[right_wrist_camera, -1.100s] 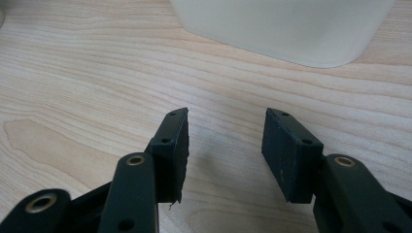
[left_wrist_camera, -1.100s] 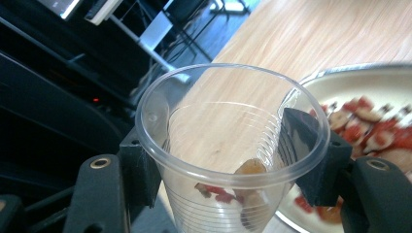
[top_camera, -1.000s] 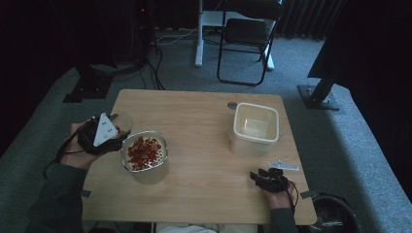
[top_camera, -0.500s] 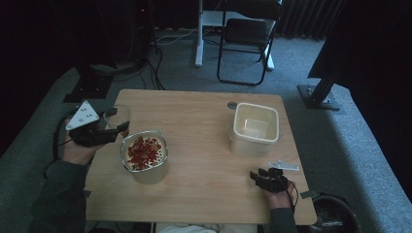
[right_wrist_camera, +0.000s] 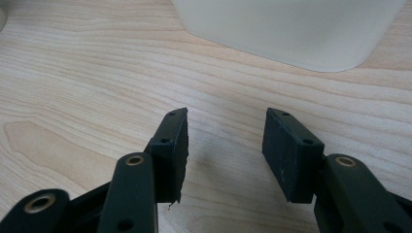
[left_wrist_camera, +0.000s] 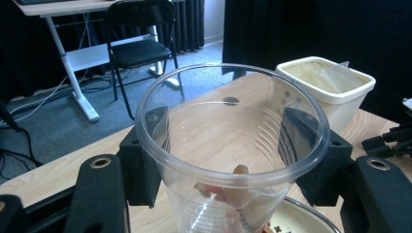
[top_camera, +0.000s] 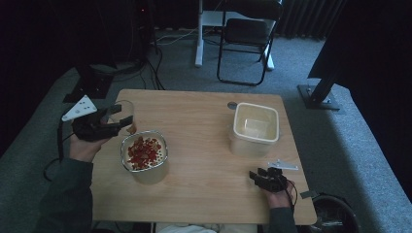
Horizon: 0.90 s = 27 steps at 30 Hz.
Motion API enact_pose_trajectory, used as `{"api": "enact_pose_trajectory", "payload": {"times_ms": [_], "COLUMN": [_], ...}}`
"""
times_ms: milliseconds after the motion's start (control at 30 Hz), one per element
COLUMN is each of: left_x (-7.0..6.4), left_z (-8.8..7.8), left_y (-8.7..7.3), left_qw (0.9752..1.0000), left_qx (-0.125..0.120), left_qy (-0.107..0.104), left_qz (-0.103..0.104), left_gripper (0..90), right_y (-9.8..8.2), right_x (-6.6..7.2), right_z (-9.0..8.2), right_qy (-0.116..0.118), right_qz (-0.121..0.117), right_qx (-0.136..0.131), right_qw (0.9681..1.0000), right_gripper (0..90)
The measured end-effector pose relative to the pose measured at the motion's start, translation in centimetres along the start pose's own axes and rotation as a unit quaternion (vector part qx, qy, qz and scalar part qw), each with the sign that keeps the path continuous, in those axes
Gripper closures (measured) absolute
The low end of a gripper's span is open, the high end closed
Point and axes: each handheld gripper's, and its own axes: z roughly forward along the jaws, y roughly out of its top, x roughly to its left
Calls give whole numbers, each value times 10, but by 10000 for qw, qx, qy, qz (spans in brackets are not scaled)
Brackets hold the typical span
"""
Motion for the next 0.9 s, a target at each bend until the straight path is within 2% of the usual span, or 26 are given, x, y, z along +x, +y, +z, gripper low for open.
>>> {"api": "enact_pose_trajectory", "payload": {"times_ms": [467,900], "left_x": [-18,-37], "left_z": [35,70], "left_y": [12,33], "left_qw": [9995,9979], "left_qx": [69,25], "left_qy": [-299,-582], "left_qz": [126,277], "left_gripper": [373,373], "right_y": [-1,-2], "right_x": [1,3], "right_z": [-1,-1], "right_qy": [-5,-27], "right_qz": [0,-63], "right_qx": [4,12], "right_qw": [10000,10000], "right_gripper": [513,506]}}
